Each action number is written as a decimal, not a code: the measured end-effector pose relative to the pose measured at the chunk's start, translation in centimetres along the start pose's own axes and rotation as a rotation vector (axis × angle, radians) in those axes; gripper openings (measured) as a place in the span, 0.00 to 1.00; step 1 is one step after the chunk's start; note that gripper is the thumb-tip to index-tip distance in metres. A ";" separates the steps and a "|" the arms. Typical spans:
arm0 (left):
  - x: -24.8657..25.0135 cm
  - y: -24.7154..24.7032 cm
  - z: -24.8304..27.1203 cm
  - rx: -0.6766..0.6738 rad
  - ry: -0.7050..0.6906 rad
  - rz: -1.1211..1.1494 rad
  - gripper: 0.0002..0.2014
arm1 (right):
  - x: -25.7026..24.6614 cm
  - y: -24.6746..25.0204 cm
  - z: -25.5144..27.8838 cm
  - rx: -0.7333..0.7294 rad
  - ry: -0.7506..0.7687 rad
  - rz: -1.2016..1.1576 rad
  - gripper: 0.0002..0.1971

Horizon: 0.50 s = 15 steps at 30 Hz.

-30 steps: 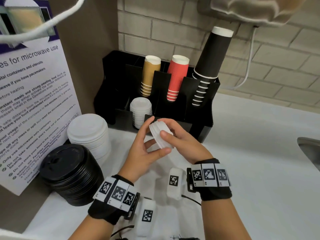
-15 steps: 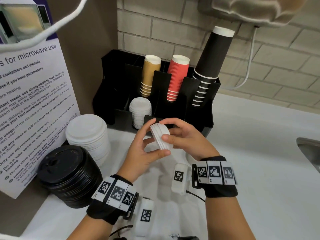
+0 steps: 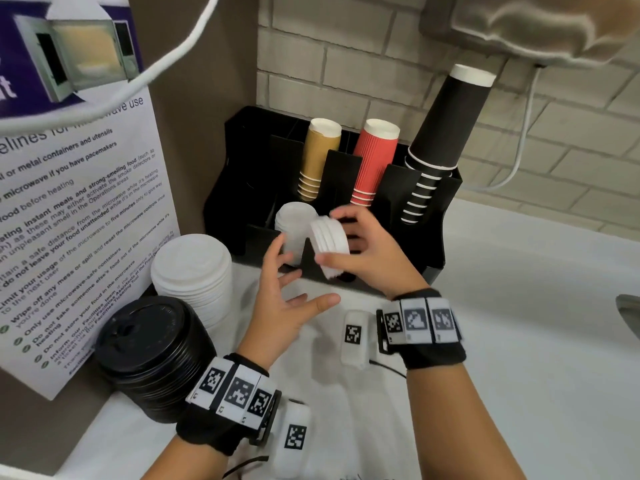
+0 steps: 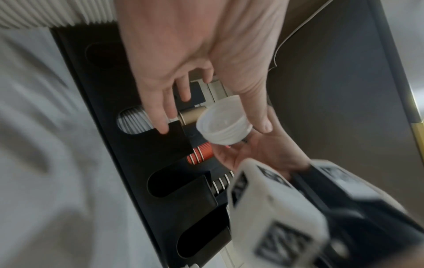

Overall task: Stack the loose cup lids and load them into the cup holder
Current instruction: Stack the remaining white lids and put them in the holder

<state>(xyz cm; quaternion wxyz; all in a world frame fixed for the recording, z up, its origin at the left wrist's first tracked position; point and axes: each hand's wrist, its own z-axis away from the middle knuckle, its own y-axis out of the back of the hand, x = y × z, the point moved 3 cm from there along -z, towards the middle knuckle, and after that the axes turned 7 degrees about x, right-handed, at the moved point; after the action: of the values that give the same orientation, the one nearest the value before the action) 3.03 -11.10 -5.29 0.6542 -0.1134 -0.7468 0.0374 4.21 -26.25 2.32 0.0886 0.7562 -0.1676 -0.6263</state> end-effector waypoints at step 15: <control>-1.0 1.2 -0.2 0.081 0.047 -0.115 0.27 | 1.0 -5.5 -11.2 -0.102 0.140 0.824 0.36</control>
<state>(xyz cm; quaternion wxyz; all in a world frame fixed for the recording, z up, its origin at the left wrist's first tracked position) 3.47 -10.22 -6.48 0.6765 -0.0447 -0.7346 0.0273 16.09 -22.35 1.77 0.3799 0.6614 -0.4184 -0.4932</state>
